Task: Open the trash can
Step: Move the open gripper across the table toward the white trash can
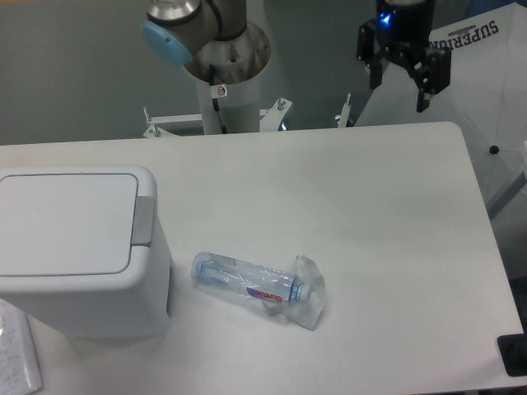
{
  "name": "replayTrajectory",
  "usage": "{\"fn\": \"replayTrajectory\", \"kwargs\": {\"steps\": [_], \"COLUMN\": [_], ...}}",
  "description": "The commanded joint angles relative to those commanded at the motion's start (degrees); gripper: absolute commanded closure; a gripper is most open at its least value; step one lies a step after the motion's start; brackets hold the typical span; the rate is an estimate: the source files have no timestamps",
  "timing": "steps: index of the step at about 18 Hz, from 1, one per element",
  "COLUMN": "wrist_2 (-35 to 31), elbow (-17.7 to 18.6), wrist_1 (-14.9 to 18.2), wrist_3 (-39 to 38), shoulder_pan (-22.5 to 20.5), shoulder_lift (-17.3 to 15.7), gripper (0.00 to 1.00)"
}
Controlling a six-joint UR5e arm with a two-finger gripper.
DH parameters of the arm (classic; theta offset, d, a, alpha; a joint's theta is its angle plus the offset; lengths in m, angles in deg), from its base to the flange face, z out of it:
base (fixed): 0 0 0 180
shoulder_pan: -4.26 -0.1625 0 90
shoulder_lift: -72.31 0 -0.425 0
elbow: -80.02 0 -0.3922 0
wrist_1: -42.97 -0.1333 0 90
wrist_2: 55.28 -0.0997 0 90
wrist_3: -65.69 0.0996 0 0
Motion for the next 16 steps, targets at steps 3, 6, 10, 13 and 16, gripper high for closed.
{"fn": "replayTrajectory", "kwargs": {"steps": [3,6,10,13,16], "wrist_2": [-0.09,0.00,4.73,8.16,10.01], "elbow": [-0.09,0.00,-0.18,-0.44,-0.61], "wrist_1": [0.00,-0.44,-0.97,-0.97,-1.93], "wrist_3": [-3.15,-8.95,-18.16,-27.04,-36.71], "shoulder_pan": [1.31,3.43,5.36,7.20,10.10], "shoulder_lift": [0.00,0.26,0.09,-0.18,-0.09], "gripper": [0.00,0.00,0.00,0.00,0.00]}}
